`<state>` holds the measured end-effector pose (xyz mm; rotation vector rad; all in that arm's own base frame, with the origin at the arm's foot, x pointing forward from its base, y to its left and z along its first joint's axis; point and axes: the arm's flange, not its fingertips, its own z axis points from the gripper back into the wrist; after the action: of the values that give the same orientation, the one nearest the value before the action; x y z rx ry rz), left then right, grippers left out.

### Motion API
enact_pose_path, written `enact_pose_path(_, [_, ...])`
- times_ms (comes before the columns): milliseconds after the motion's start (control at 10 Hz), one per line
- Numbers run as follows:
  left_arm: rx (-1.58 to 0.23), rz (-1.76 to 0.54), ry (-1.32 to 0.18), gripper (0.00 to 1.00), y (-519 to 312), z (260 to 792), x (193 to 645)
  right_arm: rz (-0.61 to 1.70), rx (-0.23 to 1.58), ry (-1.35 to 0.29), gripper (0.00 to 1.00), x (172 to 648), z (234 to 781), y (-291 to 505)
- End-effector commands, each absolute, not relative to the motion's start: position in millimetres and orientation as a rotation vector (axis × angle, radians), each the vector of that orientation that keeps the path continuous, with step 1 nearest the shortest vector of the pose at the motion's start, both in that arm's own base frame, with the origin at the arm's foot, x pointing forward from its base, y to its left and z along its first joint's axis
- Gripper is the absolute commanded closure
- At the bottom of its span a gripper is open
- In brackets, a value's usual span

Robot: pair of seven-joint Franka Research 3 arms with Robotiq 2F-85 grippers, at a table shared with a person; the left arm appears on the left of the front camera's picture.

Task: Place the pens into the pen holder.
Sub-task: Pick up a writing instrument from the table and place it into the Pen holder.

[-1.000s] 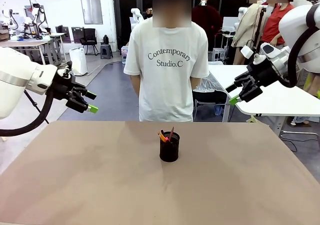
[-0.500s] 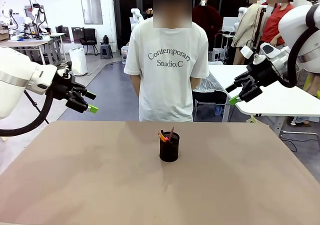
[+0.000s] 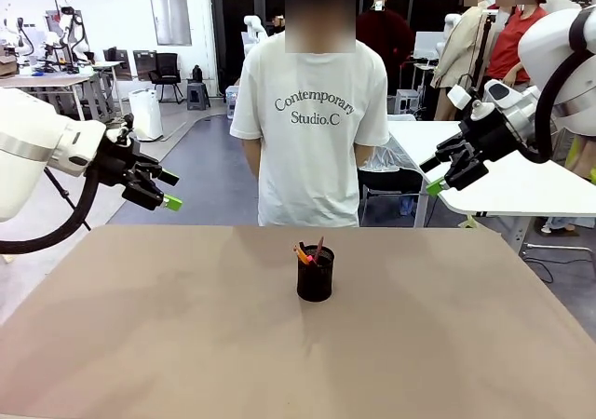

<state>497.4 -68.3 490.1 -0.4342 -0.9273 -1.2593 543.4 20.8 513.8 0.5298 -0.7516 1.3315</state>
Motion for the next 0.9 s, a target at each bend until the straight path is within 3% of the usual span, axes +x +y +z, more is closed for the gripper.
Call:
enact_pose_path(0, [-0.446,-1.263,-0.925,0.00,-65.2,492.4,496.6,1.331,0.529,-0.752,0.00,543.4,514.2,20.8])
enact_pose_path(800, [-0.446,-1.263,-0.925,0.00,-65.2,492.4,496.6,1.331,0.529,-0.752,0.00,543.4,514.2,20.8])
